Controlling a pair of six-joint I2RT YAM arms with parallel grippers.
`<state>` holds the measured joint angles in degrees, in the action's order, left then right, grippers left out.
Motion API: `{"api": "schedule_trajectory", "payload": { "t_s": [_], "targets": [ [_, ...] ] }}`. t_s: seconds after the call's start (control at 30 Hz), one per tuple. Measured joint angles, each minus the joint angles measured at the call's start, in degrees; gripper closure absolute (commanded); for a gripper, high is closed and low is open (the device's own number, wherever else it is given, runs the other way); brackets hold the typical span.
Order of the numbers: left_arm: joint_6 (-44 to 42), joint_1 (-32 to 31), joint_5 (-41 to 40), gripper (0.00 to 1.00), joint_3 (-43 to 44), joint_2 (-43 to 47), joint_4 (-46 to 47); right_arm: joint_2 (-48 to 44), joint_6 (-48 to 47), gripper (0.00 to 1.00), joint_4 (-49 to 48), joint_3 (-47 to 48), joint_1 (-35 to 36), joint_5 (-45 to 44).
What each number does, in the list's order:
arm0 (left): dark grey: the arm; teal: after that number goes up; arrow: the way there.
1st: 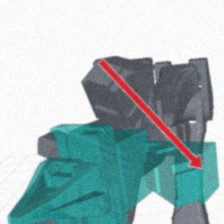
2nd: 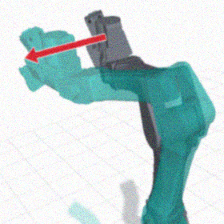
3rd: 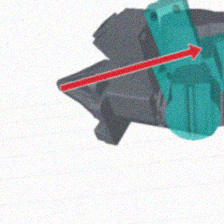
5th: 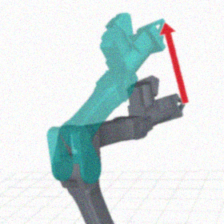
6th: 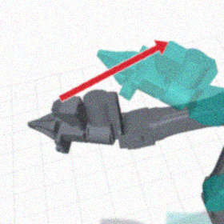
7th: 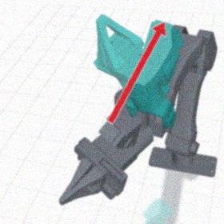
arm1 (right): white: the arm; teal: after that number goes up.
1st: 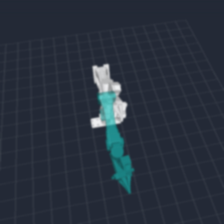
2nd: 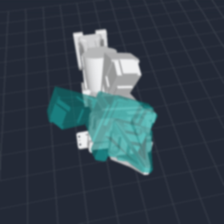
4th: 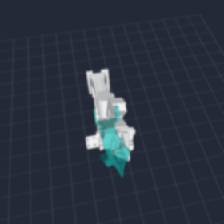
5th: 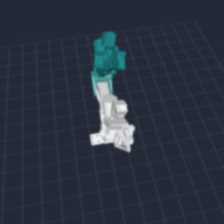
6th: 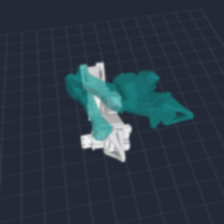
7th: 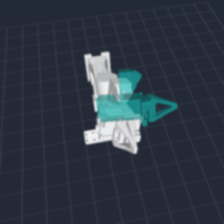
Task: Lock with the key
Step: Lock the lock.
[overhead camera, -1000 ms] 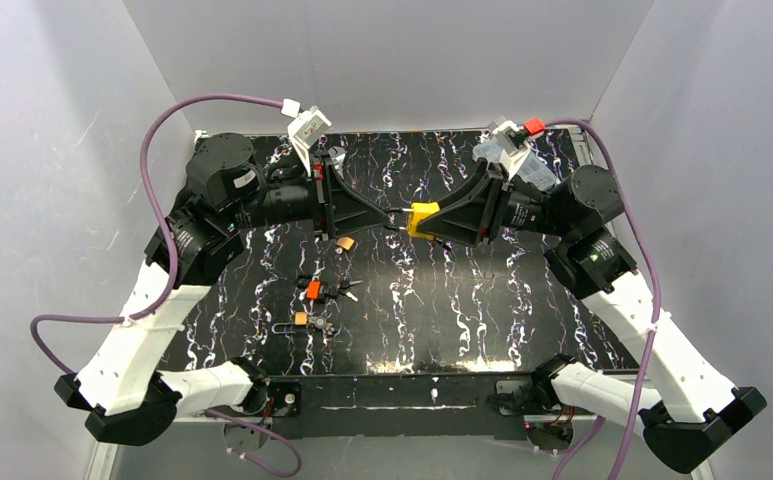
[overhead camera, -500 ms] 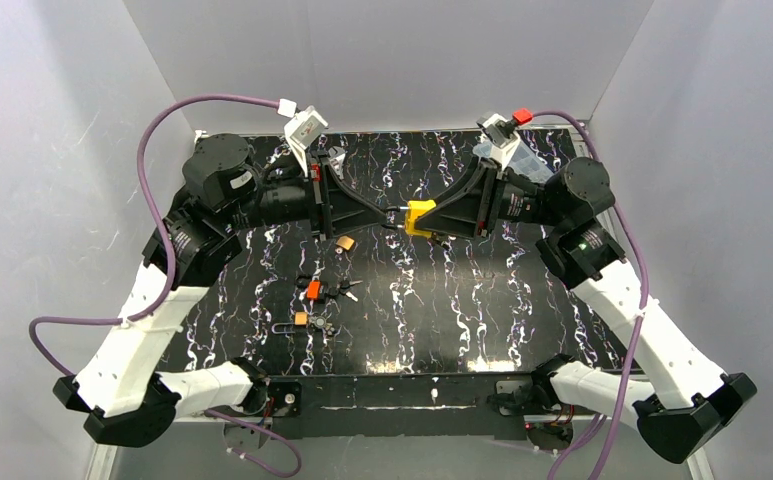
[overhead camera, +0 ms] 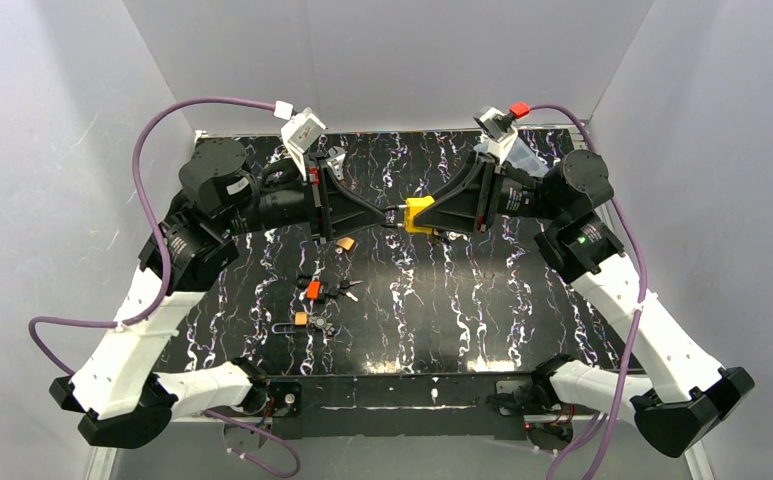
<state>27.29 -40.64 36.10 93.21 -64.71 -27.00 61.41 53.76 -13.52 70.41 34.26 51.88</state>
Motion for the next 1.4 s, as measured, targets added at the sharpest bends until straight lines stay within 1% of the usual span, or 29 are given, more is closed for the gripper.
{"api": "schedule_trajectory", "payload": {
  "t_s": [0.17,0.3,0.4,0.8,1.1,1.23,1.4],
  "targets": [
    [-0.1,-0.1,-1.5,1.00,0.0,0.1,-0.3,0.4,-1.6,0.99,1.4,0.7,0.4,-0.7],
    [0.6,-0.4,-2.2,1.00,0.1,-0.3,-0.8,0.4,-6.8,0.99,8.5,3.4,3.1,-4.5],
    [1.1,-0.4,-2.3,1.00,0.3,-0.5,-1.0,-0.2,-9.0,0.99,11.3,4.0,3.7,-6.5],
    [2.1,-0.4,-2.7,1.00,1.5,-2.4,-2.5,-0.1,-12.0,0.99,16.9,5.2,4.2,-9.5],
    [3.2,-0.4,-3.0,1.00,2.7,-3.3,-2.2,1.6,-13.7,0.99,19.8,7.9,5.2,-9.5],
    [3.2,-0.5,-4.5,1.00,2.7,-3.6,-2.4,2.4,-15.0,0.99,23.1,9.5,5.5,-10.8],
    [3.3,-1.2,-9.1,1.00,2.3,-3.0,-3.8,3.5,-15.9,0.99,27.2,11.9,6.3,-14.1]
  ]
}}
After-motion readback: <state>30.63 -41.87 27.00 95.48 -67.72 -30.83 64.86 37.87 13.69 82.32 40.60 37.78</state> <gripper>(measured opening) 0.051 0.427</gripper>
